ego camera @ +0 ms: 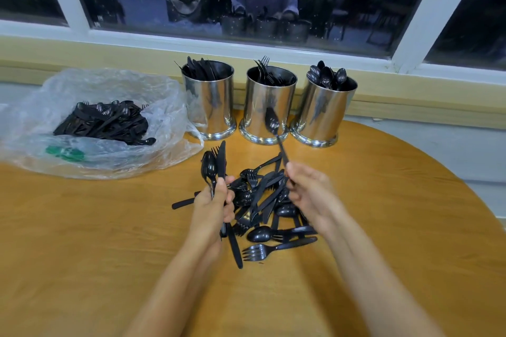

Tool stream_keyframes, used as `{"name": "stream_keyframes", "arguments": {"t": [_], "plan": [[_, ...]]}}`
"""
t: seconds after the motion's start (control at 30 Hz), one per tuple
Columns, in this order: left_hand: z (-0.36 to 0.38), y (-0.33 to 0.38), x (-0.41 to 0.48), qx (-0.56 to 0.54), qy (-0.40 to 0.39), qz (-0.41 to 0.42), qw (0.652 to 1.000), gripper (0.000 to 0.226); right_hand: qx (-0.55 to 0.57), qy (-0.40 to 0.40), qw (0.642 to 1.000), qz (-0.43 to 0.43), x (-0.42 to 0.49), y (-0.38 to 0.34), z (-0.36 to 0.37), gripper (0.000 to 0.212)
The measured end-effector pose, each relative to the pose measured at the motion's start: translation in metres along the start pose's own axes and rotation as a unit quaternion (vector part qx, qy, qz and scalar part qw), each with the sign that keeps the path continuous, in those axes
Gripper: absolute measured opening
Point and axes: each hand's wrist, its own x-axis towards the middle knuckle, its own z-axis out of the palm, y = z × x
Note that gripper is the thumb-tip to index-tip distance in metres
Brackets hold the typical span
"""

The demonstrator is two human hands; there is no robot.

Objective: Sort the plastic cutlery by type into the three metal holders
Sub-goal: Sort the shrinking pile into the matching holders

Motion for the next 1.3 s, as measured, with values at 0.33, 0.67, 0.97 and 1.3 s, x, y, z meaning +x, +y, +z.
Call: {"name": "stream_keyframes", "arguments": {"t": [0.33, 0.67, 0.97, 1.3], "plan": [[0.014, 0.002, -0.027, 0.037, 0.057, 0.014, 0.998, 0.045, -0.101, -0.001, 0.990, -0.095, -0.062, 0.062, 0.043, 0.007], [0.003, -0.003, -0.032, -0.063, 0.028, 0.004, 0.998, 0.028, -0.392, 0.087, 0.890, -0.215, -0.052, 0.062, -0.025, 0.013], [0.000, -0.015, -0.043, -0.054, -0.004, -0.022, 0.998, 0.027, -0.576, 0.221, 0.773, -0.145, -0.054, 0.076, -0.101, 0.022], [-0.006, -0.017, -0.047, -0.106, -0.012, -0.073, 0.992, 0.029, -0.614, 0.250, 0.730, -0.167, -0.059, 0.069, -0.090, 0.023]]}}
